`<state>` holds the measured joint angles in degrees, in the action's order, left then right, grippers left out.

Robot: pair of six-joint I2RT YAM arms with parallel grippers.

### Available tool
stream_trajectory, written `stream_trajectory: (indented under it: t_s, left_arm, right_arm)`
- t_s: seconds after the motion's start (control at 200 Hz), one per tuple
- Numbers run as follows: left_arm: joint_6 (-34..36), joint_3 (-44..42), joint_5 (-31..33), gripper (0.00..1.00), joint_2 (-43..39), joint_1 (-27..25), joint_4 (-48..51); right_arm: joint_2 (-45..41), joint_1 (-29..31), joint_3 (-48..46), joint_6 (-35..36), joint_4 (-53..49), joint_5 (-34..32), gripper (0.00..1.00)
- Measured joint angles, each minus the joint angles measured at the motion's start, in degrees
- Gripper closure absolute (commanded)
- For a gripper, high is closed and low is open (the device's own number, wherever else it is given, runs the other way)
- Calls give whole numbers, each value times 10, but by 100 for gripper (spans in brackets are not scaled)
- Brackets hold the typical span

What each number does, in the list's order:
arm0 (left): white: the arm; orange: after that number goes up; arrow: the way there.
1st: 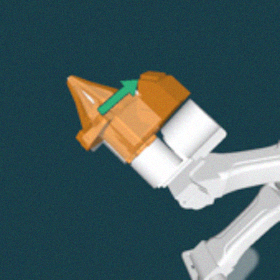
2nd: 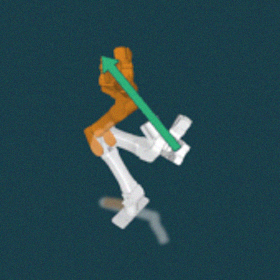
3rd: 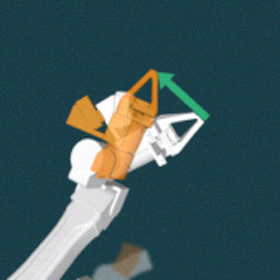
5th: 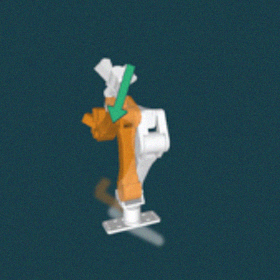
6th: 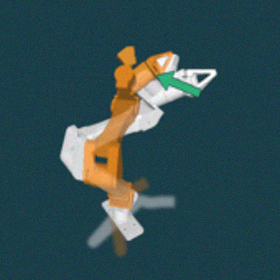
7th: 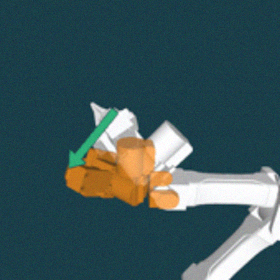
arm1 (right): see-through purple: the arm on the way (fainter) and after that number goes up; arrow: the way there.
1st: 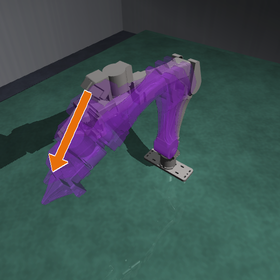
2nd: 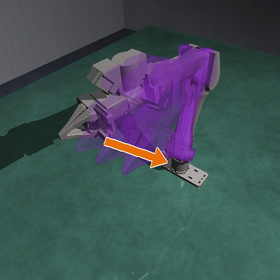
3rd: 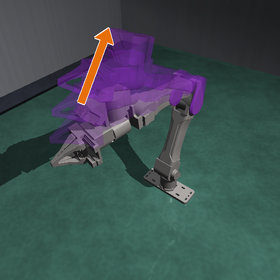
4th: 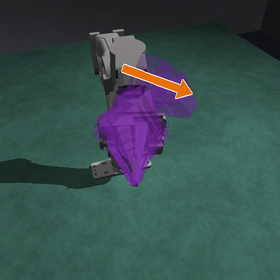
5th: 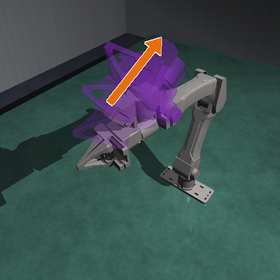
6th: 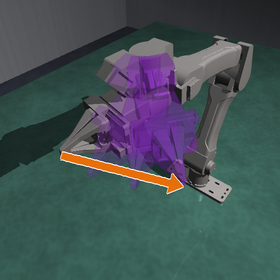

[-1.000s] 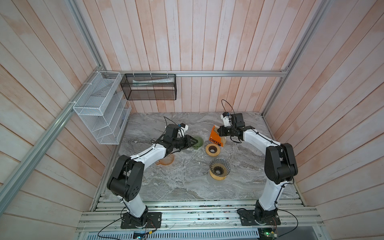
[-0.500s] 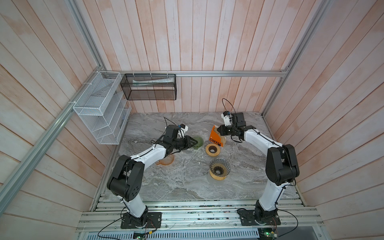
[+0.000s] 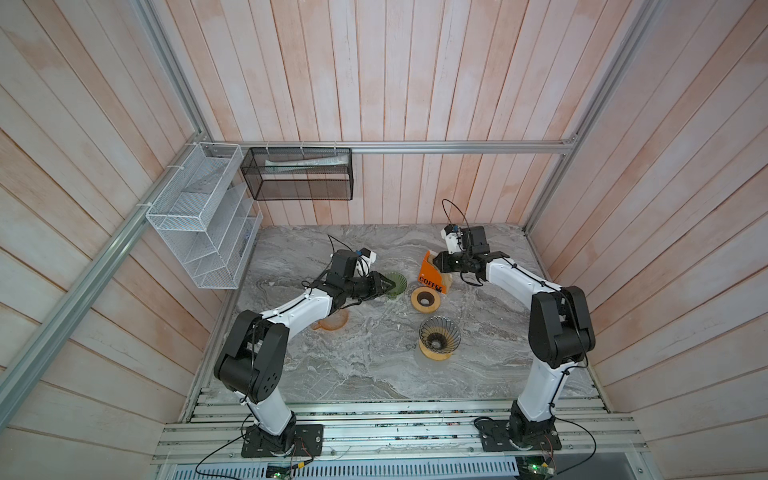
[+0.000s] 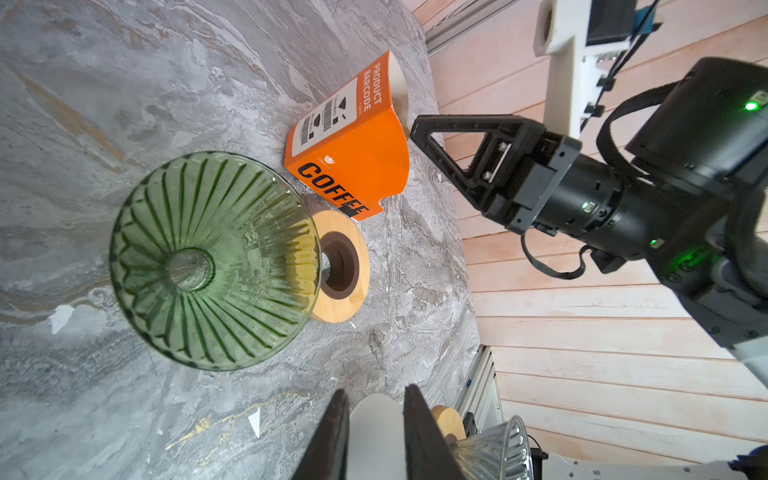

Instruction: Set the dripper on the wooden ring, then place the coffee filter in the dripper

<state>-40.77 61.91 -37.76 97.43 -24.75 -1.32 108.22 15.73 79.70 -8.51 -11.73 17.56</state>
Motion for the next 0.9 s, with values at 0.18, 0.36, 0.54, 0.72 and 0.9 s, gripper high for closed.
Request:
stream_trajectory:
  t_s: [0.18, 0.36, 0.54, 0.72, 0.9]
  left_arm:
    - [0, 0, 0, 73, 0, 0, 0]
    - [0, 0, 0, 73, 0, 0, 0]
    - [0, 0, 0, 73, 0, 1, 0]
    - [0, 0, 0, 73, 0, 1, 0]
    - [0, 0, 0, 73, 2, 1, 0]
  right_arm:
    - [7, 0, 0, -1, -1, 0, 85]
    - [7, 0, 6, 0, -2, 0, 88]
    - [10, 0, 9, 0, -2, 0, 86]
    - [15, 0, 10, 0, -3, 0, 86]
    - [15, 3, 10, 1, -3, 0, 99]
